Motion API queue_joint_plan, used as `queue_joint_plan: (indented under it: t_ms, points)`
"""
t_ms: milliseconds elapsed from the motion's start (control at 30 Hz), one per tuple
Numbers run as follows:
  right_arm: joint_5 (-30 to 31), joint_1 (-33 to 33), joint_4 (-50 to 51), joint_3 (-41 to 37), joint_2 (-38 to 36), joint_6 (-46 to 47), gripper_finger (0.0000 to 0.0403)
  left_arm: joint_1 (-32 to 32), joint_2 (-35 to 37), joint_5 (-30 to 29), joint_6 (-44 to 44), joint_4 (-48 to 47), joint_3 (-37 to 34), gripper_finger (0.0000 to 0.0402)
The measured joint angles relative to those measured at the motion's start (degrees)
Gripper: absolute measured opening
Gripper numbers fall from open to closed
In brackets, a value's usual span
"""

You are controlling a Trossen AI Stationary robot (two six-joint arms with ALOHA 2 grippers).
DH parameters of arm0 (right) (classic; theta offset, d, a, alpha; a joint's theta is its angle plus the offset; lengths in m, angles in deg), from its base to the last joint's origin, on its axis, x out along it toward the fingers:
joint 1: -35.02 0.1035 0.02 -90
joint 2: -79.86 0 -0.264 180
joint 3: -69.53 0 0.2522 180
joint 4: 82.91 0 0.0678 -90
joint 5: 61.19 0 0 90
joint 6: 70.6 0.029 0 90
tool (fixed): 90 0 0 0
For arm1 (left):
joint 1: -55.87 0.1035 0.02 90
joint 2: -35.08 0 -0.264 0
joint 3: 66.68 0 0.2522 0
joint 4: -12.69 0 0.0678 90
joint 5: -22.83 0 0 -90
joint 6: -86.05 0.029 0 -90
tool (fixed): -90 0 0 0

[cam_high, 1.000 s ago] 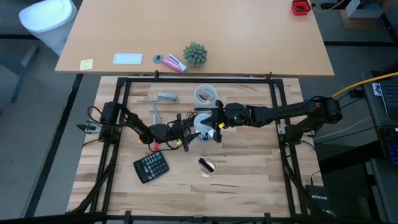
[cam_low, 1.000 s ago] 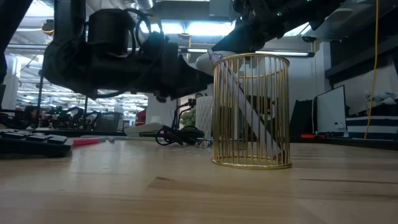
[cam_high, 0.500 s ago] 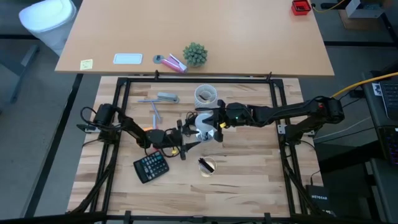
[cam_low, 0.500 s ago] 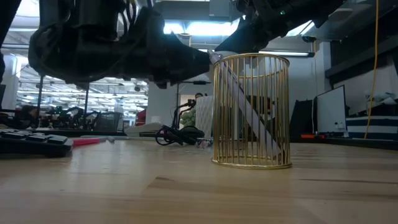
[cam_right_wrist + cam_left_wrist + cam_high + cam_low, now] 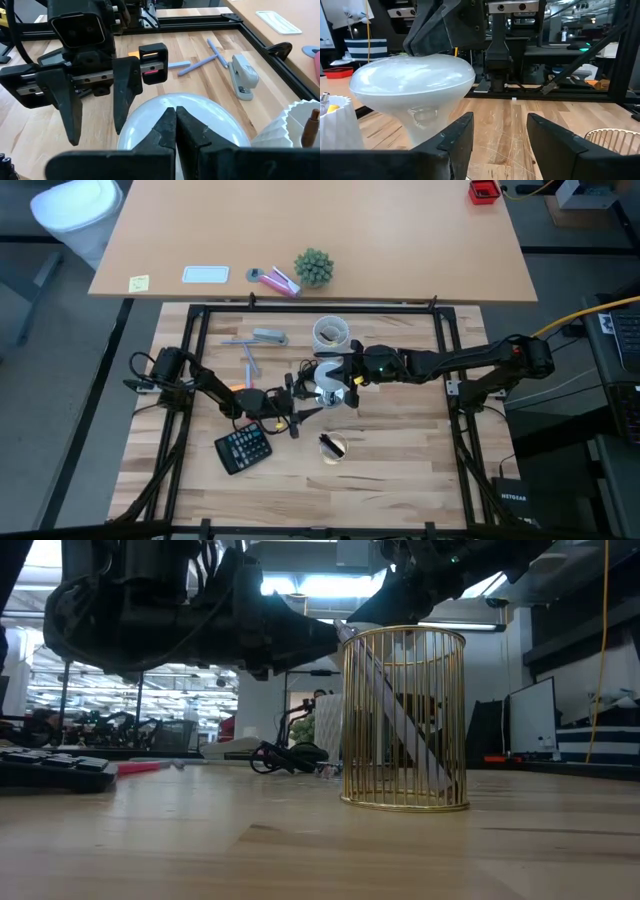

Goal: Screw lightbulb
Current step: Insert the lightbulb into the lamp

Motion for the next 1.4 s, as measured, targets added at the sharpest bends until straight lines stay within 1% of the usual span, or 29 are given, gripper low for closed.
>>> queue_joint_plan:
  t_ms: [200, 367, 667, 933, 1133, 1400]
  points:
    - [0.0, 0.0, 0.0, 0.0, 0.0, 0.0, 0.0005, 0.0, 0.0, 0.0, 0.2, 2.2, 0.0, 0.0144]
    - [0.0, 0.0, 0.0, 0.0, 0.0, 0.0, 0.0005, 0.1, 0.0, 0.0, 3.5, 6.2, 0.0, 0.0116]
    - [0.0, 0.0, 0.0, 0.0, 0.0, 0.0, 0.0005, 2.0, 0.0, -0.1, 2.9, 6.0, 0.0, 0.0084]
    - [0.0, 0.0, 0.0, 0.0, 0.0, 0.0, 0.0005, 3.0, 0.0, -0.2, 2.3, 6.0, 0.0, 0.0076]
    - [-0.1, -0.1, 0.2, 0.0, 0.0, 0.0, 0.0005, 3.0, 0.0, -4.5, 4.4, 6.1, 0.1, 0.0076]
    - [-0.1, -0.1, 0.3, 0.0, 0.0, 0.0, 0.0005, 3.0, 0.0, -6.7, 5.0, 5.8, 0.1, 0.0076]
